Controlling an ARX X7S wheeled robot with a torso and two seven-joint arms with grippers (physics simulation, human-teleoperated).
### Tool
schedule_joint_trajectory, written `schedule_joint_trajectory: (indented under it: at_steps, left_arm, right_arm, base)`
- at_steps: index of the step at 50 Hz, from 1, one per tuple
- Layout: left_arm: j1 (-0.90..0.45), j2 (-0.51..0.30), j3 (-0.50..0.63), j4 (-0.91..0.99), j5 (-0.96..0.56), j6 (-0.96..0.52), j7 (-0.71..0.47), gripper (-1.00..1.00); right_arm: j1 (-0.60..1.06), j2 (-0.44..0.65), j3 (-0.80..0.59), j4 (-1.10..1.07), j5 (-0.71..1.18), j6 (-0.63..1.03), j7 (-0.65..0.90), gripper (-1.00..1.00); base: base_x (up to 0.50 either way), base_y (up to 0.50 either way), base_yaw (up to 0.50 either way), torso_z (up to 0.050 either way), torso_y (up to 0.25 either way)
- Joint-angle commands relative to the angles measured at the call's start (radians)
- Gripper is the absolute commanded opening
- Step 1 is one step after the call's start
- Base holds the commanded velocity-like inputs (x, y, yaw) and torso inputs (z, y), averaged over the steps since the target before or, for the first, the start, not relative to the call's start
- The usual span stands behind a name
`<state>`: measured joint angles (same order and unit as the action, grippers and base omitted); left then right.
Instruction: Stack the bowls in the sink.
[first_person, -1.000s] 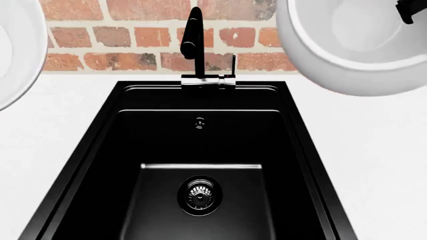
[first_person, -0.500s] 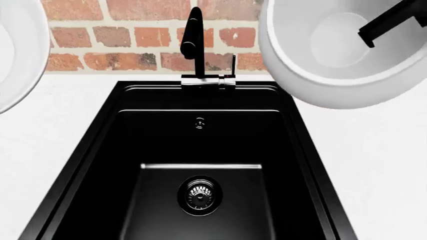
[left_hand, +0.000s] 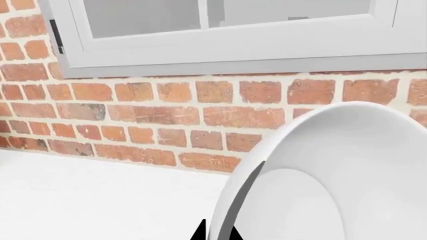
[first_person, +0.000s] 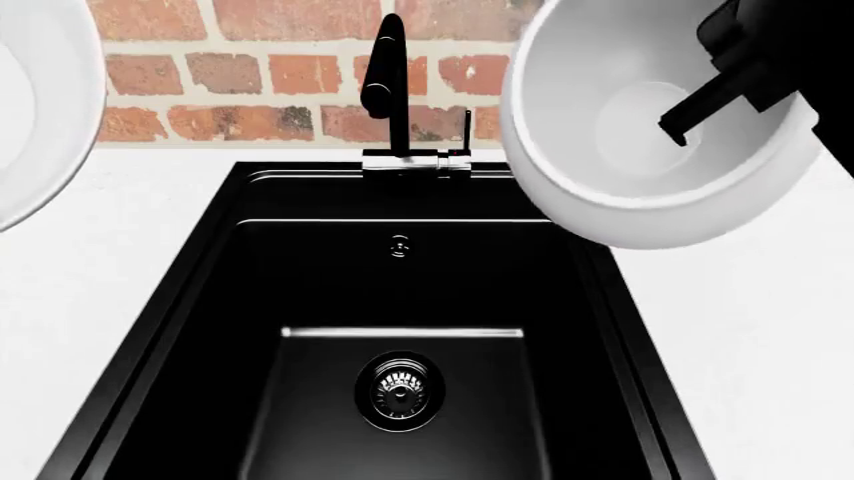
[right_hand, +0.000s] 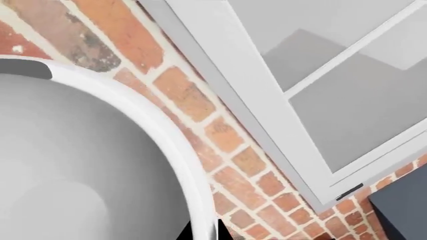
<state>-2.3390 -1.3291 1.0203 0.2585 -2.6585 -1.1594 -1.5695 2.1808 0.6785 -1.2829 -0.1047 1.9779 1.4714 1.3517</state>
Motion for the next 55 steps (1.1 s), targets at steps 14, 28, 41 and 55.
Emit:
schedule_joint_trajectory:
  at_steps: [14,28,41,55]
  left_arm:
    - [-0.017,-0.004,0.000,0.004,0.000,0.010,-0.001,-1.00]
    - [-0.017,-0.005,0.005,0.010,-0.003,0.015,-0.001,-1.00]
    - [-0.017,-0.003,0.004,0.010,-0.003,0.015,-0.001,-1.00]
    - [-0.017,-0.006,0.001,0.008,-0.004,0.012,-0.001,-1.00]
  right_arm:
    - [-0.116,-0.012,-0.004,-0.029,-0.125,-0.076,-0.087,-1.00]
    - [-0.156,-0.017,0.001,-0.034,-0.129,-0.126,-0.108,-1.00]
    - [-0.178,-0.027,-0.007,-0.037,-0.138,-0.152,-0.126,-1.00]
    - [-0.189,-0.039,-0.008,-0.039,-0.149,-0.172,-0.156,-1.00]
  base:
    - [0.00,0.00,0.00,0.001,0.001]
    - [0.00,0.00,0.00,0.000,0.001]
    - [0.00,0.00,0.00,0.000,0.000]
    - [0.00,0.00,0.00,0.001,0.001]
